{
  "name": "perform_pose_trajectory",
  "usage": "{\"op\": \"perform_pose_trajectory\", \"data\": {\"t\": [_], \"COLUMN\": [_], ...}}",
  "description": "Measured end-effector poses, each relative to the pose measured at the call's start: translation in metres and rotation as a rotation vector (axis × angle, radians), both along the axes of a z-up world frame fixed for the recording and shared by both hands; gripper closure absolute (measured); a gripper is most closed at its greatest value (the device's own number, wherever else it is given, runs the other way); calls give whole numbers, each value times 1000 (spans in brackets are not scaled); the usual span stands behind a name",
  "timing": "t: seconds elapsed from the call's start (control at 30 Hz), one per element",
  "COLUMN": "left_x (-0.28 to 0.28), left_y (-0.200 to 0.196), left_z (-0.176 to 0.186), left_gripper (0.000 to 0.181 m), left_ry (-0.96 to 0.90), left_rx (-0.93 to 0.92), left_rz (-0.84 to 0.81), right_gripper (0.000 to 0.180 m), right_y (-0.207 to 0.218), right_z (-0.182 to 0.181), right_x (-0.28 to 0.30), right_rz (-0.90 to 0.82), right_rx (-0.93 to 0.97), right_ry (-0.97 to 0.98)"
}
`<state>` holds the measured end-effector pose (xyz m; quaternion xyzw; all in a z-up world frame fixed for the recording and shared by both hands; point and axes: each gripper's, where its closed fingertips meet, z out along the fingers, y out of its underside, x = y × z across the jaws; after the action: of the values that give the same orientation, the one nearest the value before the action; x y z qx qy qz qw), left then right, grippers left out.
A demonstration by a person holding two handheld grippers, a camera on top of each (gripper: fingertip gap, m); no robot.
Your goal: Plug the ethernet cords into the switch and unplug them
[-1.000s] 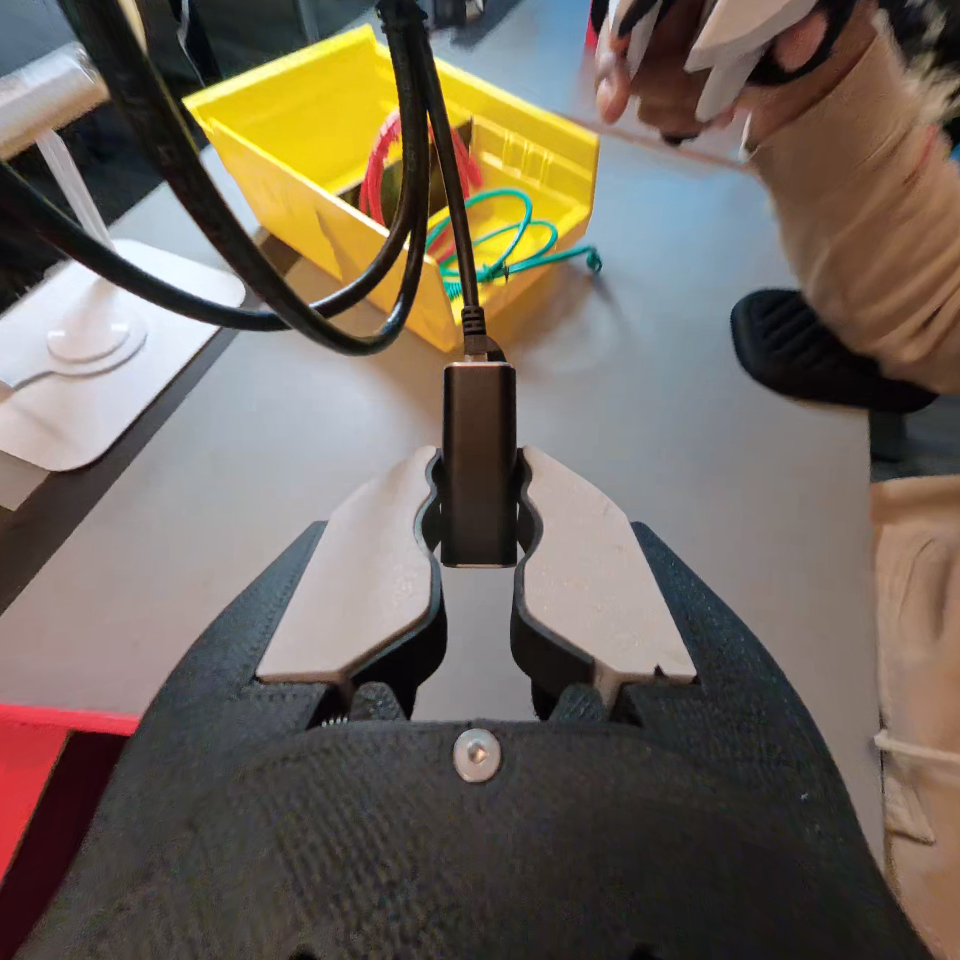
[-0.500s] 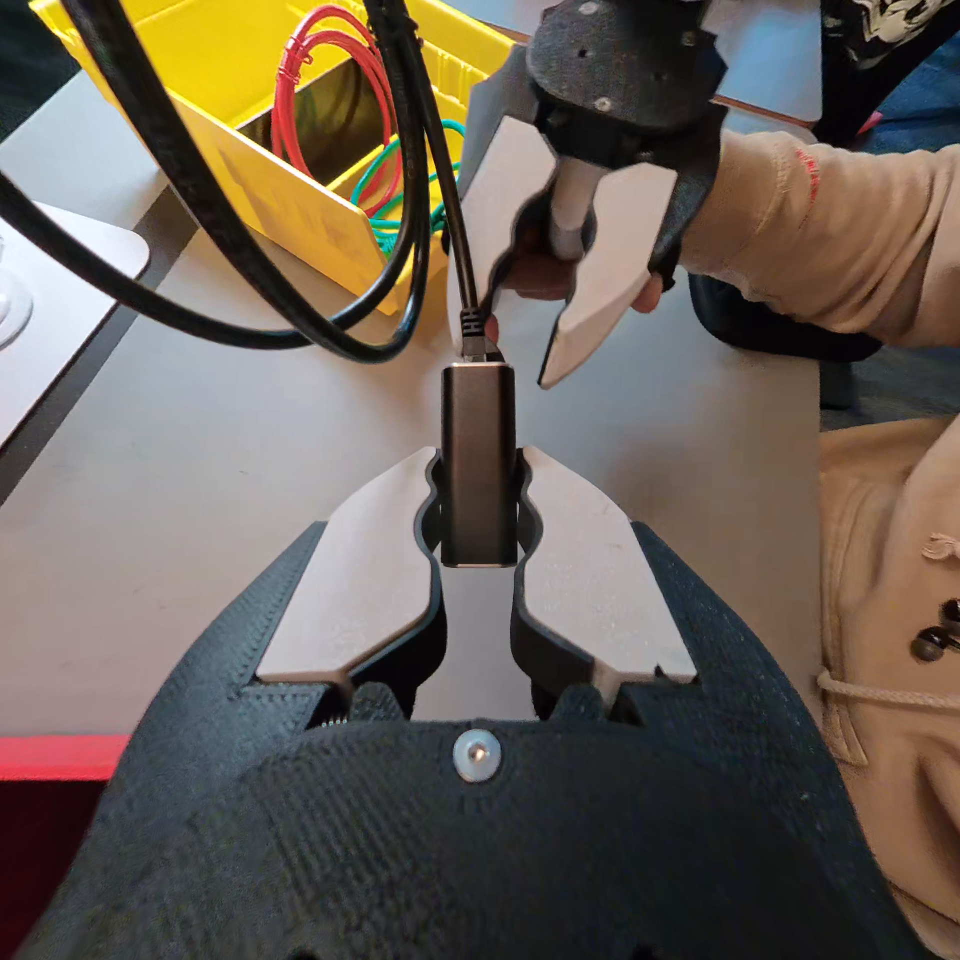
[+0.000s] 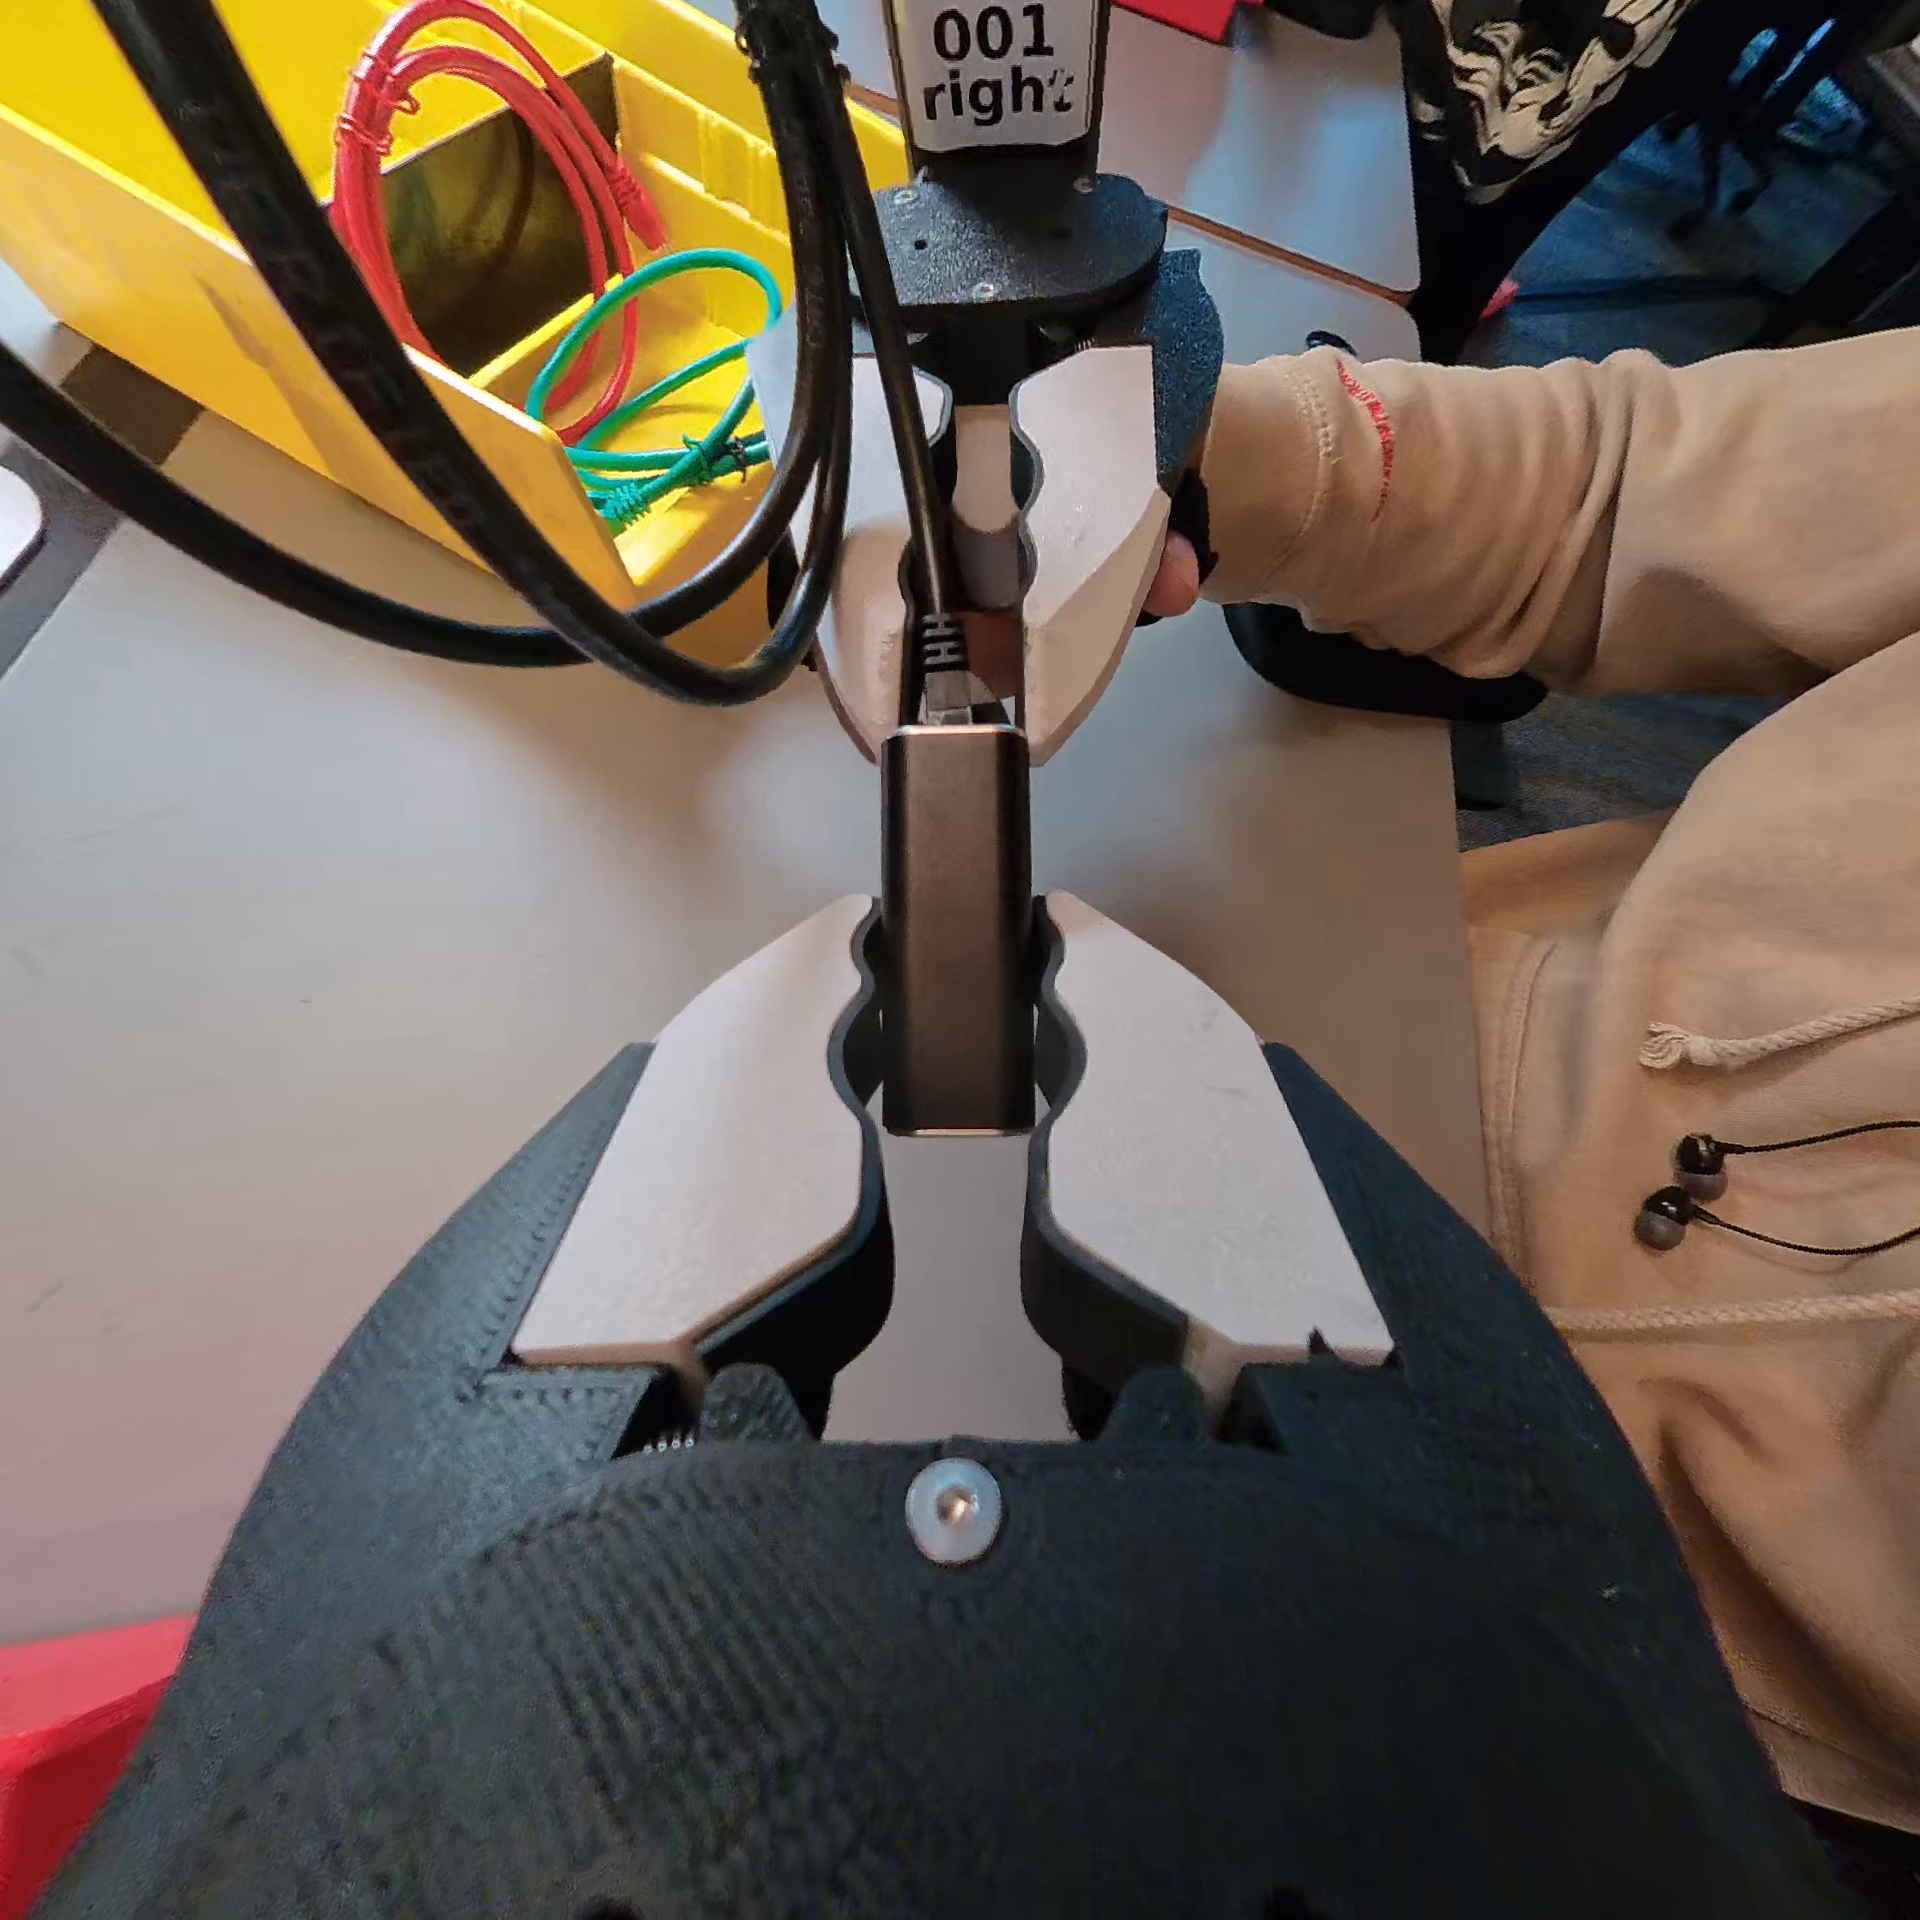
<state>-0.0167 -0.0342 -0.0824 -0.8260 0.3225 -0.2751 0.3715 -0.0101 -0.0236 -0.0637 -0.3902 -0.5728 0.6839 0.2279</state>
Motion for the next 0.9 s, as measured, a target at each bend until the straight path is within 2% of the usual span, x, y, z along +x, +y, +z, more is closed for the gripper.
{"op": "perform_pose_trajectory", "data": {"t": [0.17,0.3,0.37,0.47,0.57,0.8,0.9], "left_x": [4,10,15,28,33,29,31], "left_y": [0,7,8,9,15,17,18], "left_z": [4,38,61,71,78,86,86], "left_gripper": [156,153,145,143,153,155,154], "left_ry": [-49,-199,-328,-453,-500,-521,-529], "left_rx": [7,234,348,382,434,460,440], "left_rz": [-17,-39,-40,-54,-7,46,49], "right_gripper": [165,166,166,166,167,166,166], "right_y": [-1,2,3,4,7,7,6], "right_z": [7,38,53,71,72,69,69], "right_x": [1,9,16,24,25,23,26], "right_rz": [-8,-36,-40,-39,-61,-72,-33], "right_rx": [19,-46,-77,-146,-139,-51,-87], "right_ry": [43,153,210,293,309,257,243]}}
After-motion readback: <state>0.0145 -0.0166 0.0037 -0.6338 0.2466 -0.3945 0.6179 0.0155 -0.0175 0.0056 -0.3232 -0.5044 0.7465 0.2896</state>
